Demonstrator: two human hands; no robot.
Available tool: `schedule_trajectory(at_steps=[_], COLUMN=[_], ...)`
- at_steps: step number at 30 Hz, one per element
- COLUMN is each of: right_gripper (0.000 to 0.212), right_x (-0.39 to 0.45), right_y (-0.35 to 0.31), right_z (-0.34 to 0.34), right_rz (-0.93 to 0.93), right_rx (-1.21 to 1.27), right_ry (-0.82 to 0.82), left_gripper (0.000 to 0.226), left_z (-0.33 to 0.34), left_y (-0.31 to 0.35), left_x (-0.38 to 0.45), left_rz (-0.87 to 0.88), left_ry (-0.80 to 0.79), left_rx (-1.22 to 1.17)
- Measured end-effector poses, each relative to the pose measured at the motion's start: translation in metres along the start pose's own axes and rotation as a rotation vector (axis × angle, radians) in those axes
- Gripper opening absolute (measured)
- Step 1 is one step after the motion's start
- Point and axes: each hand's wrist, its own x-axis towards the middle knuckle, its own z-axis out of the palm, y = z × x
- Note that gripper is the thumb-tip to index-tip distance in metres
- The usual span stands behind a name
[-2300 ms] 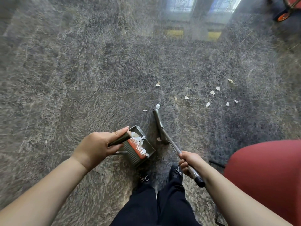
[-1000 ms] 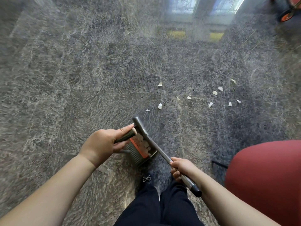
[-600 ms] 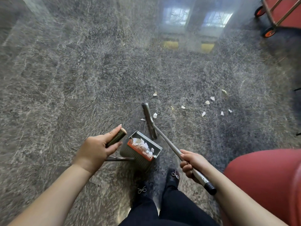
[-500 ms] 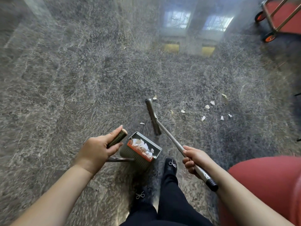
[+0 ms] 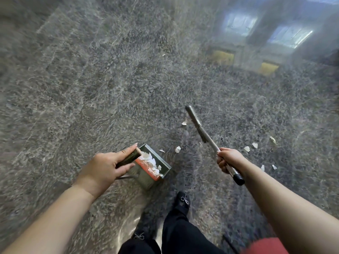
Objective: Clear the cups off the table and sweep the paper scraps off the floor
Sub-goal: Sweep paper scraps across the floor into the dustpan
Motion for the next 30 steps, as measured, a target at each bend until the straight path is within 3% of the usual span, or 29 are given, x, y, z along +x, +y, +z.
schedule_trajectory(at_steps=[11,23,30], right_gripper=[0.021,0.028,0.036], right_x=[0.075,-0.004,-0.047], right_y=[-0.035,0.055,0.080], right_z=[0.021,0.090,0.128], right_rz=[0.051,0.112,0.083], right_rx=[-0.358,-0.298,-0.292], right_ry=[-0.011,-0.121,-0.205], left_gripper=[0.061,0.057,0.068], left_z=[-0.006,-0.014,-0.009], left_y=[0.003,-0.015,-0.028], left_x=[0.031,0.030,0.006], left_rz=[-0.042,0.000,-0.003], left_ry=[0.020,0.041,0.008], left_rx=[0.082,0.065,0.026])
